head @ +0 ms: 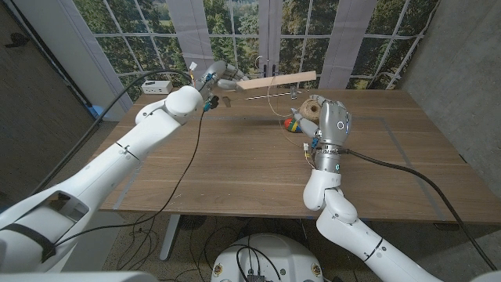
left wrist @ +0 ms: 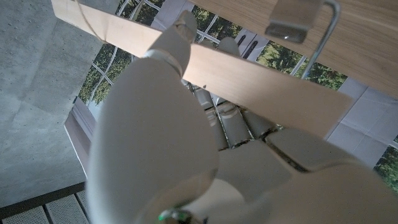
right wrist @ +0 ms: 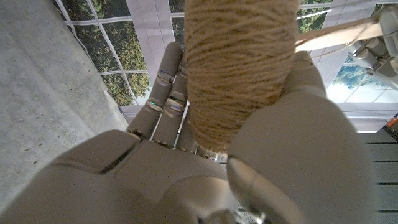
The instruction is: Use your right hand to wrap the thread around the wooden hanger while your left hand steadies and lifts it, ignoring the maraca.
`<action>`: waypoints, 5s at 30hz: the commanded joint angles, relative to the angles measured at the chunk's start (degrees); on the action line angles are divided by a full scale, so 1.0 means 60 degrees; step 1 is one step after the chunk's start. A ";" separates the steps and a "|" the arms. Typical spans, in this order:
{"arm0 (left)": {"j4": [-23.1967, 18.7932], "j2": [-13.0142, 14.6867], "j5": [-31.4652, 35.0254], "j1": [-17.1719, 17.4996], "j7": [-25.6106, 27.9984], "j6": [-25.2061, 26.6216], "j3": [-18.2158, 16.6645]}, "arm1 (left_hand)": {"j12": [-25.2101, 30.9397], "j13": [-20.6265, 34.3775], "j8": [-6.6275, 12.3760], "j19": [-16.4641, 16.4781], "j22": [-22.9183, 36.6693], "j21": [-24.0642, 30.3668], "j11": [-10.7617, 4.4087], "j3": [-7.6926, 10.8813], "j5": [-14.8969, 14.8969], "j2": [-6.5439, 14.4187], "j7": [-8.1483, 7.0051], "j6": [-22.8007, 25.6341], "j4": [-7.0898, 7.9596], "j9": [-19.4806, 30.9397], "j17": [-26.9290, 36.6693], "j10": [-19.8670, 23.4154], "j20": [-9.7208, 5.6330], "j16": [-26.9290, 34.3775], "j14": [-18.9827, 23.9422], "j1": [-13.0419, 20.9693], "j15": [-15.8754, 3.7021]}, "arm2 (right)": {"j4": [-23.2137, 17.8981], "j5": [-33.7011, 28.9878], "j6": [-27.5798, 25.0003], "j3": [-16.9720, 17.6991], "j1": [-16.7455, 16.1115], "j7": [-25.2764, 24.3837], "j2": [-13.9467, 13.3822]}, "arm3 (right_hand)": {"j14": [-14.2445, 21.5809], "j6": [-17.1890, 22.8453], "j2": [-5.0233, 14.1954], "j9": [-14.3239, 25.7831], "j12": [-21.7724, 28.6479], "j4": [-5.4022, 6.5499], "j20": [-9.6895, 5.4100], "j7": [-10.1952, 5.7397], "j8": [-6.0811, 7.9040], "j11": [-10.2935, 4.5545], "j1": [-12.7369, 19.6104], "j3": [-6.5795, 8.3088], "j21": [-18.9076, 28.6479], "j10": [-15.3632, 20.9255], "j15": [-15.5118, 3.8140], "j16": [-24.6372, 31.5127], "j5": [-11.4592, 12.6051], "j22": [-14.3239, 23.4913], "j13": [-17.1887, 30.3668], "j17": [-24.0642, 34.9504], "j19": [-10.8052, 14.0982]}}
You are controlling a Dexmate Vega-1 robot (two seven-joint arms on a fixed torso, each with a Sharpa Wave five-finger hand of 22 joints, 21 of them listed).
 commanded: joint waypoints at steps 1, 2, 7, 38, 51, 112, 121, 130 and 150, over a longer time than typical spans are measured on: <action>-0.0375 0.0189 -0.0429 -0.0138 -0.0382 0.0222 -0.0129 | -0.0049 0.0044 -0.0045 0.0311 0.0036 0.1719 -0.0036 0.1499 -0.0019 0.1642 -0.0010 0.0078 0.1186 0.0229 0.1628 0.0065 -0.1271 0.0418 0.2450 -0.0318 -0.1458 | 0.0724 0.0929 -0.0202 0.0161 0.0071 0.0123 0.0067 | 0.1149 0.0891 0.2805 0.0013 -0.0051 0.0003 -0.1168 -0.0798 0.0003 -0.0069 0.2818 -0.0026 0.0087 0.0183 -0.1396 -0.0036 0.0028 -0.0001 0.0038 0.0020 -0.0039; -0.0391 0.0208 -0.0451 -0.0156 -0.0410 0.0239 -0.0131 | -0.0058 0.0044 -0.0043 0.0305 0.0037 0.1719 -0.0022 0.1499 -0.0021 0.1640 -0.0035 0.0090 0.1185 0.0235 0.1637 0.0060 -0.1270 0.0424 0.2454 -0.0321 -0.1460 | 0.0786 0.0997 -0.0214 0.0163 0.0099 0.0145 0.0055 | 0.1144 0.0892 0.2802 0.0013 -0.0065 0.0001 -0.1167 -0.0791 0.0001 -0.0072 0.2822 -0.0030 0.0095 0.0170 -0.1394 -0.0045 0.0028 -0.0011 0.0040 0.0022 -0.0046; -0.0509 0.0318 -0.0727 -0.0222 -0.0654 0.0309 -0.0207 | -0.0079 0.0040 -0.0069 0.0312 0.0039 0.1719 -0.0035 0.1505 -0.0027 0.1644 -0.0009 0.0093 0.1188 0.0236 0.1671 0.0080 -0.1272 0.0438 0.2444 -0.0333 -0.1458 | 0.1128 0.1431 -0.0274 0.0228 0.0242 0.0167 0.0116 | 0.1145 0.0891 0.2808 0.0015 -0.0085 0.0003 -0.1162 -0.0793 -0.0007 -0.0114 0.2833 -0.0045 0.0133 0.0185 -0.1388 -0.0073 0.0030 -0.0052 0.0062 0.0031 -0.0076; -0.0217 0.1214 -0.2180 -0.1093 -0.3445 0.0205 0.0014 | -0.0203 0.0116 -0.0201 0.0322 0.0046 0.1718 -0.0079 0.1523 -0.0044 0.1636 -0.0051 0.0155 0.1169 0.0296 0.1691 0.0117 -0.1299 0.0432 0.2425 -0.0371 -0.1450 | 0.2984 0.2959 -0.1003 -0.0077 0.2142 0.0842 -0.0117 | 0.1175 0.0898 0.2827 0.0021 -0.0296 0.0027 -0.1165 -0.0757 -0.0044 -0.0033 0.2897 -0.0159 0.0425 0.0226 -0.1380 -0.0254 0.0049 -0.0353 0.0155 0.0102 -0.0194; -0.0039 0.1512 -0.2318 -0.1404 -0.4404 0.0210 0.0236 | -0.0266 0.0113 -0.0255 0.0295 0.0051 0.1718 -0.0112 0.1507 -0.0042 0.1627 -0.0063 0.0176 0.1175 0.0307 0.1716 0.0133 -0.1294 0.0435 0.2400 -0.0397 -0.1441 | 0.2945 0.2867 -0.1164 -0.0134 0.2905 0.0993 -0.0478 | 0.1201 0.0898 0.2832 0.0021 -0.0377 0.0042 -0.1182 -0.0771 -0.0058 -0.0068 0.2926 -0.0214 0.0551 0.0255 -0.1388 -0.0324 0.0065 -0.0487 0.0208 0.0135 -0.0249; -0.0385 0.1873 -0.1306 -0.1915 -0.5259 0.1502 0.1074 | -0.0504 0.0212 -0.0505 0.0289 0.0051 0.1703 -0.0094 0.1494 -0.0050 0.1640 -0.0059 0.0223 0.1136 0.0438 0.1710 0.0188 -0.1331 0.0405 0.2390 -0.0370 -0.1507 | 0.1338 -0.1103 0.0825 -0.0534 0.3977 -0.0141 -0.1110 | 0.1273 0.0948 0.2829 0.0028 -0.0673 0.0113 -0.1269 -0.0870 -0.0067 -0.0187 0.3029 -0.0457 0.0960 0.0355 -0.1393 -0.0580 0.0147 -0.0860 0.0406 0.0269 -0.0447; -0.0097 0.1839 -0.1273 -0.2079 -0.5665 0.1216 0.1162 | -0.0539 0.0204 -0.0535 0.0293 0.0051 0.1700 -0.0072 0.1493 -0.0057 0.1643 -0.0062 0.0249 0.1128 0.0468 0.1703 0.0220 -0.1335 0.0388 0.2371 -0.0354 -0.1528 | 0.1279 -0.1373 0.0761 -0.0387 0.3982 0.0043 -0.1063 | 0.1284 0.0935 0.2841 0.0031 -0.0701 0.0129 -0.1273 -0.0887 -0.0074 -0.0243 0.3039 -0.0488 0.1002 0.0363 -0.1397 -0.0609 0.0158 -0.0884 0.0447 0.0287 -0.0482; 0.0185 0.1751 -0.1093 -0.2231 -0.5738 0.1264 0.1273 | -0.0595 0.0181 -0.0572 0.0276 0.0043 0.1674 -0.0063 0.1519 -0.0061 0.1660 -0.0029 0.0254 0.1109 0.0483 0.1552 0.0204 -0.1338 0.0315 0.2436 -0.0317 -0.1581 | 0.1368 -0.1507 0.0742 -0.0304 0.4112 -0.0015 -0.0943 | 0.1286 0.0959 0.2839 0.0032 -0.0733 0.0138 -0.1273 -0.0892 -0.0067 -0.0230 0.3050 -0.0519 0.1040 0.0373 -0.1395 -0.0638 0.0167 -0.0902 0.0470 0.0304 -0.0509; 0.1084 0.1005 -0.1159 -0.2349 -0.4876 0.1511 0.1206 | -0.0690 0.0161 -0.0666 0.0348 0.0025 0.1608 0.0008 0.1611 -0.0119 0.1709 0.0018 0.0196 0.1071 0.0589 0.1094 0.0194 -0.1344 0.0086 0.2589 -0.0216 -0.1583 | 0.0141 -0.2456 0.0240 -0.0131 0.3330 -0.0255 -0.1212 | 0.1295 0.0952 0.2850 0.0037 -0.0771 0.0160 -0.1269 -0.0929 -0.0073 -0.0253 0.3075 -0.0576 0.1112 0.0426 -0.1393 -0.0691 0.0185 -0.0928 0.0534 0.0338 -0.0563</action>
